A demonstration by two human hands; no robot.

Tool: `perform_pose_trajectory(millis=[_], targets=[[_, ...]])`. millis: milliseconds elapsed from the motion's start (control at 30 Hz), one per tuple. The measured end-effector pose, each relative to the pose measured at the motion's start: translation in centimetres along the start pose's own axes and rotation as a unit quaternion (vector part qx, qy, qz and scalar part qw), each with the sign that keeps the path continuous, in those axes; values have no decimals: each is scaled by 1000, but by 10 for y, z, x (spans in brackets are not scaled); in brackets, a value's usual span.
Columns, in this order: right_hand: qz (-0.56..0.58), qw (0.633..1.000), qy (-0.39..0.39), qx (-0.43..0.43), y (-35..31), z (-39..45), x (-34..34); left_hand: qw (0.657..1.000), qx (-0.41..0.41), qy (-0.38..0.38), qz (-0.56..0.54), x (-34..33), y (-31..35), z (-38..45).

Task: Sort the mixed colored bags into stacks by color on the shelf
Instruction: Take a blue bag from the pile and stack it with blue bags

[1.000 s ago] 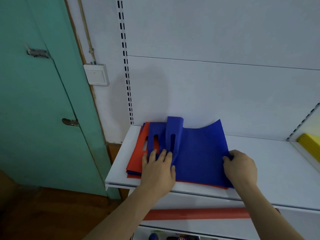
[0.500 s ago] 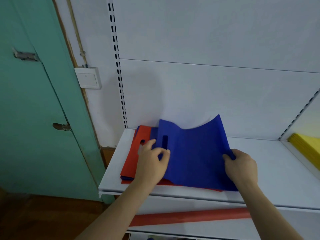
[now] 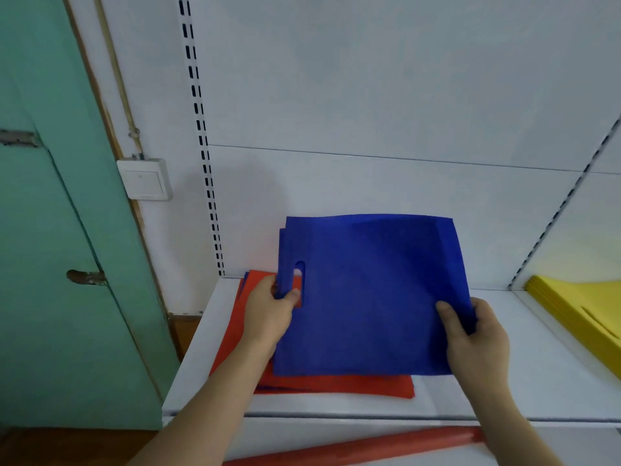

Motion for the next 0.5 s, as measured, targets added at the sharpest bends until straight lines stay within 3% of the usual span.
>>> perform_pose_trajectory(millis=[167, 333, 500], targets=[[35, 999, 6, 4, -9, 3, -7, 991, -120, -10, -51, 12, 44, 9], [43, 994, -92, -50, 14, -7, -45, 992, -103, -59, -45, 11, 24, 1], [22, 999, -41, -19, 5, -4, -33, 993, -92, -63, -43, 6, 23, -1]])
Point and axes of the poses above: each hand's wrist, its own z-axis towards the middle knuckle, its own x-axis out of the back of the hand, y = z × x, the point moved 9 cm from there along z, towards the middle knuckle, and after that the axes turned 11 degrees about -x, right-handed, at the moved point
